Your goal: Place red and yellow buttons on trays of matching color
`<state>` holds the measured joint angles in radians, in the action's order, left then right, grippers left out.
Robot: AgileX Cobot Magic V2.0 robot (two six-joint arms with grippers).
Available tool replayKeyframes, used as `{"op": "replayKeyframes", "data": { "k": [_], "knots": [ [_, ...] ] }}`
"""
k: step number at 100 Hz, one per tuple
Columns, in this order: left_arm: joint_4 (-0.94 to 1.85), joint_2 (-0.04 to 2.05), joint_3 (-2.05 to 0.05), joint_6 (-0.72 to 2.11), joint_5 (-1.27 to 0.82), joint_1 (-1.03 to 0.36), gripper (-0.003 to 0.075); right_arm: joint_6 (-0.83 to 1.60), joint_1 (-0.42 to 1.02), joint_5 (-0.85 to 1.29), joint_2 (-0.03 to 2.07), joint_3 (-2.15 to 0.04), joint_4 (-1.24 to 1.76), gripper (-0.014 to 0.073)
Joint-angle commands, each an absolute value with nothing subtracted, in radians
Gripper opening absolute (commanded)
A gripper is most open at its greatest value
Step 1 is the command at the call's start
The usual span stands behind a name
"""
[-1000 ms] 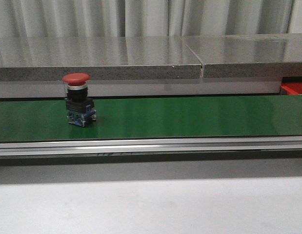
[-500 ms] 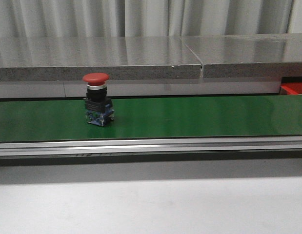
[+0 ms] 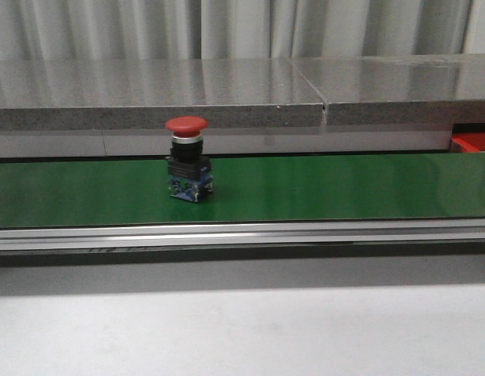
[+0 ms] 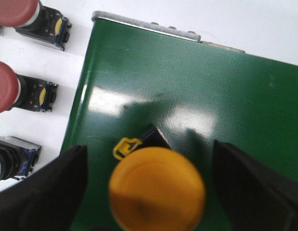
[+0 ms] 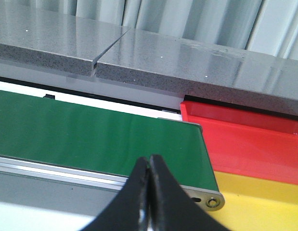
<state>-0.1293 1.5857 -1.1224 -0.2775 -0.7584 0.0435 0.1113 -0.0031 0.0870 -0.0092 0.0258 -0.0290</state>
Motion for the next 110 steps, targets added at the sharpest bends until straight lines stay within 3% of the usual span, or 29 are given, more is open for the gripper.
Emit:
{"op": "replayKeyframes", "data": {
  "k": [1, 59, 110],
  "knots": [
    [-0.13, 1.55, -1.153, -0.272, -0.733, 0.037, 0.0629, 0.113, -0.002, 0.0, -0.025, 0.017, -0.029, -0.0067],
    [-0.126, 1.382, -1.251, -0.221, -0.598, -0.072, 0.0621, 0.113, -0.002, 0.0, -0.025, 0.017, -0.029, -0.0067],
    [-0.133, 0.831, -0.773, -0.223, -0.289, -0.122, 0.0618, 0.113, -0.002, 0.0, -0.025, 0.017, -0.029, -0.0067]
  ]
}}
